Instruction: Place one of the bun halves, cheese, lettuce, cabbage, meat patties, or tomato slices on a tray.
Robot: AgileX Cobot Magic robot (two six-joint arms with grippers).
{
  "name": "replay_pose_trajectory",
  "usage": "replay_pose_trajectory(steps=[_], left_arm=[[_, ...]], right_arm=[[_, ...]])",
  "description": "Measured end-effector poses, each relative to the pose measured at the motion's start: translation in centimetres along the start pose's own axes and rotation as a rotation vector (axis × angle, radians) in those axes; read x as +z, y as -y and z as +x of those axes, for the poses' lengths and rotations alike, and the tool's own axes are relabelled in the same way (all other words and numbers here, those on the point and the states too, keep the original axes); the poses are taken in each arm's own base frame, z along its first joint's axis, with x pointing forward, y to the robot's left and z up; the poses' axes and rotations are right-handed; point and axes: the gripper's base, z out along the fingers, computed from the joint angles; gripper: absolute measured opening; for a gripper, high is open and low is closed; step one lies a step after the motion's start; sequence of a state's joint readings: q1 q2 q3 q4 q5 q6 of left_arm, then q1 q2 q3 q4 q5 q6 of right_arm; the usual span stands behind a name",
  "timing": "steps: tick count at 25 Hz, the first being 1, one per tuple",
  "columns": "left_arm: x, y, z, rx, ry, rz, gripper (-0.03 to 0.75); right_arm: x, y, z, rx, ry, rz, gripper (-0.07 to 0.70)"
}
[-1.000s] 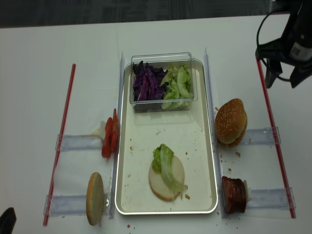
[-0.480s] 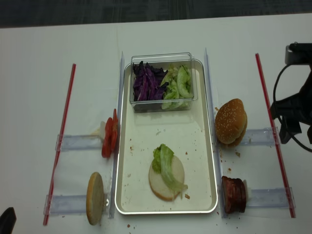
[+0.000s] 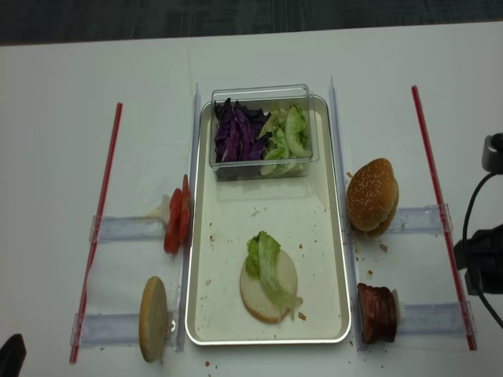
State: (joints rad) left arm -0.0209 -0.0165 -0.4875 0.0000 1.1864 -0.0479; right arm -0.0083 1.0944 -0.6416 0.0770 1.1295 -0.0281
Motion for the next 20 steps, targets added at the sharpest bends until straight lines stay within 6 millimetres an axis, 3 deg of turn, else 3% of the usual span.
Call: replay_pose_trajectory(steps=[20], left_arm=[[0.0, 0.0, 0.0, 0.0, 0.0, 0.0, 0.36]], right_arm=[[-0.8, 0.0, 5.9, -0.014, 0.22, -0.001, 0.468]])
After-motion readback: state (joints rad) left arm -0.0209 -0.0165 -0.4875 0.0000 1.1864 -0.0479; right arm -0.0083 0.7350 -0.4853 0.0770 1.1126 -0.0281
